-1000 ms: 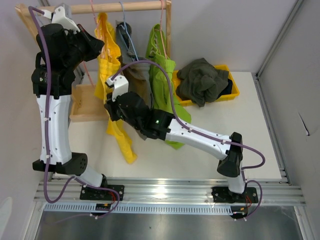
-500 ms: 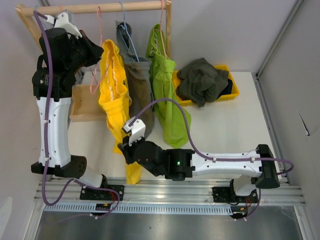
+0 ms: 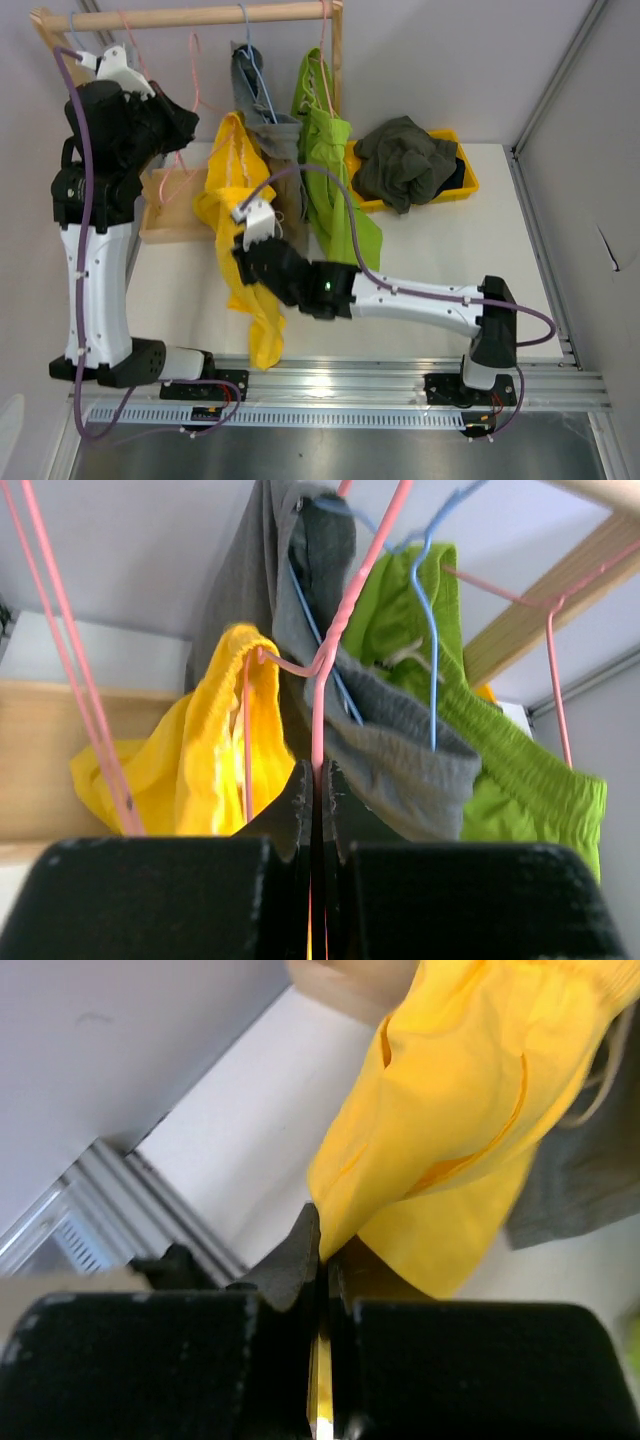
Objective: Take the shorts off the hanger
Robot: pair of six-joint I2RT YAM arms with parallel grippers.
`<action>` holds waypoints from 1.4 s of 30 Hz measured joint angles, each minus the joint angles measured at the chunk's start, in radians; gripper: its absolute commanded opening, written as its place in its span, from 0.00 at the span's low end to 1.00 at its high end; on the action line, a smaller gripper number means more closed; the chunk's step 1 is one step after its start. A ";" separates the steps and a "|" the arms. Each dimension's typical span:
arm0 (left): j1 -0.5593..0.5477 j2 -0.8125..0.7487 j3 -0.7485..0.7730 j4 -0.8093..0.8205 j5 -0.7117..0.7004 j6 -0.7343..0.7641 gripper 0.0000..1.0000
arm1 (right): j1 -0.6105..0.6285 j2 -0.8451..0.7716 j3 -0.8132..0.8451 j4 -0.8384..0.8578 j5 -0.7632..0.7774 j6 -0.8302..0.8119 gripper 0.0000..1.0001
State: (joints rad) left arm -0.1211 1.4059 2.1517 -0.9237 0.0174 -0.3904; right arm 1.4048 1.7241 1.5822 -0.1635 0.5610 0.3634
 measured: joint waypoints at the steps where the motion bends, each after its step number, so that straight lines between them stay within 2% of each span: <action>1: 0.000 -0.036 -0.045 -0.001 0.005 -0.003 0.00 | -0.043 0.026 0.053 -0.008 -0.015 -0.019 0.00; 4: 0.000 -0.153 -0.158 -0.024 0.013 -0.013 0.00 | -0.179 0.101 0.231 -0.032 -0.060 -0.073 0.00; 7: 0.000 -0.249 -0.206 -0.040 0.013 -0.021 0.00 | -0.289 0.154 0.383 -0.077 -0.084 -0.100 0.00; 9: 0.000 -0.291 -0.206 -0.050 0.012 -0.020 0.00 | -0.326 0.135 0.377 -0.089 -0.079 -0.101 0.00; 11: 0.000 -0.309 -0.188 -0.063 0.010 -0.020 0.00 | -0.323 0.064 0.264 -0.058 -0.075 -0.095 0.00; 15: 0.000 -0.315 -0.129 -0.066 0.003 -0.019 0.00 | -0.177 -0.200 -0.121 -0.065 -0.009 -0.073 0.00; 18: 0.000 -0.306 -0.126 -0.067 0.000 -0.019 0.00 | 0.000 -0.387 -0.282 -0.101 0.042 -0.074 0.00; 21: 0.000 -0.289 -0.137 -0.065 -0.006 -0.018 0.00 | 0.146 -0.566 -0.322 -0.127 0.090 -0.117 0.00; 24: 0.000 -0.288 -0.171 -0.058 -0.007 -0.017 0.00 | 0.251 -0.740 -0.318 -0.110 0.163 -0.226 0.00; 28: 0.000 -0.287 -0.228 -0.050 -0.007 -0.016 0.00 | 0.247 -0.824 -0.204 -0.091 0.287 -0.414 0.00; 30: 0.000 -0.288 -0.244 -0.051 -0.008 -0.011 0.00 | 0.192 -0.805 -0.116 -0.072 0.309 -0.499 0.00; 33: 0.000 -0.289 -0.248 -0.050 -0.007 -0.002 0.00 | -0.010 -0.716 0.066 -0.097 0.283 -0.576 0.00; 38: 0.000 -0.302 -0.248 -0.049 -0.008 0.008 0.00 | -0.377 -0.552 0.320 -0.174 0.117 -0.600 0.00; 42: 0.000 -0.305 -0.250 -0.035 -0.007 0.010 0.00 | -0.673 -0.399 0.507 -0.222 -0.074 -0.566 0.00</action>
State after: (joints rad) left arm -0.1211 1.1007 1.9018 -0.9592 0.0101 -0.3809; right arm 0.7322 1.3254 2.0888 -0.3851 0.4873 -0.2028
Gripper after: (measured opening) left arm 0.025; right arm 0.022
